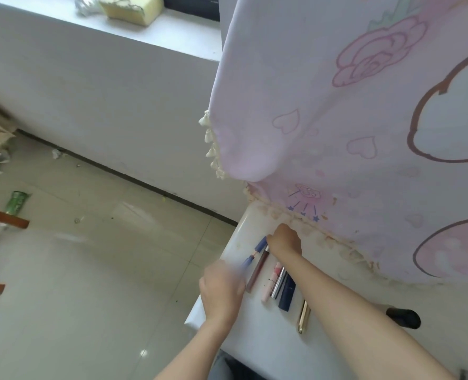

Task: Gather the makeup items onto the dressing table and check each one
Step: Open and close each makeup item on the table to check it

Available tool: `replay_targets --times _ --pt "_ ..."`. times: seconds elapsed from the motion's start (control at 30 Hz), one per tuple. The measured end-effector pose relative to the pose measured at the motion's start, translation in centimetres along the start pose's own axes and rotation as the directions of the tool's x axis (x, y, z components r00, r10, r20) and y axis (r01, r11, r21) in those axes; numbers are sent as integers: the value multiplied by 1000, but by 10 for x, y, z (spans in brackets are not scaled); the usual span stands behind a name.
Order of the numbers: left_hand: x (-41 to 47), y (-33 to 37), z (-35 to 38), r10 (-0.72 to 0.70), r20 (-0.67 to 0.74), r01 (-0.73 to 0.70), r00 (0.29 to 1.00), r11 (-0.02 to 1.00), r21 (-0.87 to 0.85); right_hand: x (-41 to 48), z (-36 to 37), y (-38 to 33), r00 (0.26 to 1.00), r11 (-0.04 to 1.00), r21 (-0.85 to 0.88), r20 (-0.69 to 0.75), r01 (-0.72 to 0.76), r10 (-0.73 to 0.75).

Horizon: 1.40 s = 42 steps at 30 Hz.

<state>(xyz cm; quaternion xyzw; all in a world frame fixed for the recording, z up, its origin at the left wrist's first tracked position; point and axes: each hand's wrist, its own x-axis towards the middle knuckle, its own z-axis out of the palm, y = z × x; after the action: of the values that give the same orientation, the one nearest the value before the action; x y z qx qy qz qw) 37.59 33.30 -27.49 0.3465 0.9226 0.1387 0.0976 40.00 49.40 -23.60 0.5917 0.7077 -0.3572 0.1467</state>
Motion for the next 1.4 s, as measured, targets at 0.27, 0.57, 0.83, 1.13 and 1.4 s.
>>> replay_targets --times 0.27,0.57,0.83,1.13,1.4 --pt "-1 2 3 6 -17 -7 1000 999 -39 0 5 12 999 998 -37 -21 41 -41" --pt "-8 -3 -6 71 5 -70 997 992 -104 -6 -16 18 996 921 386 90 -61 28" --pt "-15 18 -48 270 -89 -283 959 879 -383 -68 -70 41 985 754 656 117 18 -125" --pt "-9 35 -120 470 -216 -517 856 785 -340 -137 -112 50 961 504 851 -3 148 -278" --pt "-21 28 -170 576 -163 -584 801 691 -427 -192 -126 52 863 579 676 -175 455 -473"
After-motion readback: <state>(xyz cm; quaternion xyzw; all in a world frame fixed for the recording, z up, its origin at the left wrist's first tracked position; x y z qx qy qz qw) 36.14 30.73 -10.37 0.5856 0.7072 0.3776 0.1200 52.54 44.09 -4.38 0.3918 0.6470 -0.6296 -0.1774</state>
